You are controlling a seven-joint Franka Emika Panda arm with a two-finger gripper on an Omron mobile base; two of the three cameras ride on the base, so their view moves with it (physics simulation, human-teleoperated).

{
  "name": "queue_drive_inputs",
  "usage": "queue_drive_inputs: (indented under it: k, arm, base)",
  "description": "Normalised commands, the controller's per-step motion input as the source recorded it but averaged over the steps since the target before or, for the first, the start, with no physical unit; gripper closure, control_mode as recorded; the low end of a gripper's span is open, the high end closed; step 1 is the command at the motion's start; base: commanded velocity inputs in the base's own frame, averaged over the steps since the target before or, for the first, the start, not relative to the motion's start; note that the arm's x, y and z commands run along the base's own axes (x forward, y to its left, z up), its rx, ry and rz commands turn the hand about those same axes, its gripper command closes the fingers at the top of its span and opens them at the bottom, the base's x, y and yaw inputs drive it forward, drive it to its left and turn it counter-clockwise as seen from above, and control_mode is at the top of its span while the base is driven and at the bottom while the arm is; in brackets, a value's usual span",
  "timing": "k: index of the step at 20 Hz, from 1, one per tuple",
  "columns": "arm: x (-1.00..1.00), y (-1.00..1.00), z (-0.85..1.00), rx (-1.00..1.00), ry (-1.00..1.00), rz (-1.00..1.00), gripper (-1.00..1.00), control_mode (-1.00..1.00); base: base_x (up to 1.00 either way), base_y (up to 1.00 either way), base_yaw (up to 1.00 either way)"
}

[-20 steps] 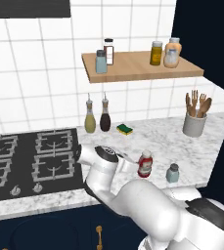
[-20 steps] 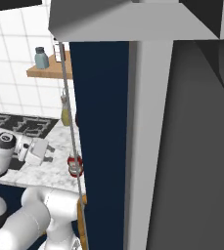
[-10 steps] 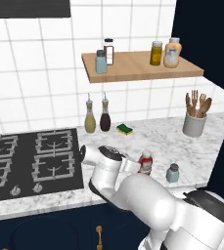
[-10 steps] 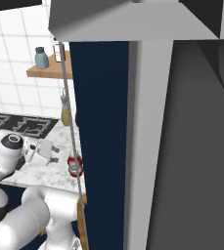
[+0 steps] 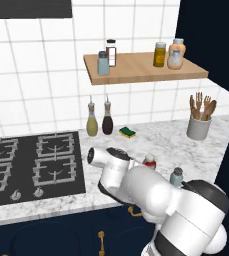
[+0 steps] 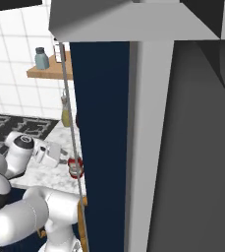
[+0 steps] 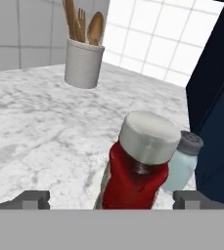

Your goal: Put the shaker and condiment bottle from the counter next to their counterparts in the cabinet.

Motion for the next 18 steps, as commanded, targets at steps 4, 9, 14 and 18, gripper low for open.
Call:
queue_drive_inputs:
  k: [4,9,14,18]
  arm:
    - [0.20,-0.39,-0.14,0.00,0.08,0.00,-1.00,-1.00]
    - [0.18,-0.38,-0.19,0.00,0.07,0.00,-1.00,-1.00]
    - [0.01,-0.11,-0.08,-0.01,0.03,0.00,1.00,-1.00]
    - [-0.03,-0.03,0.63,0.11,-0.16,0.07,1.00,-1.00]
  base:
    - [0.00,0.00,0.00]
    - [0.00,0.00,0.00]
    - [0.00,0.00,0.00]
    - [0.00,0.00,0.00]
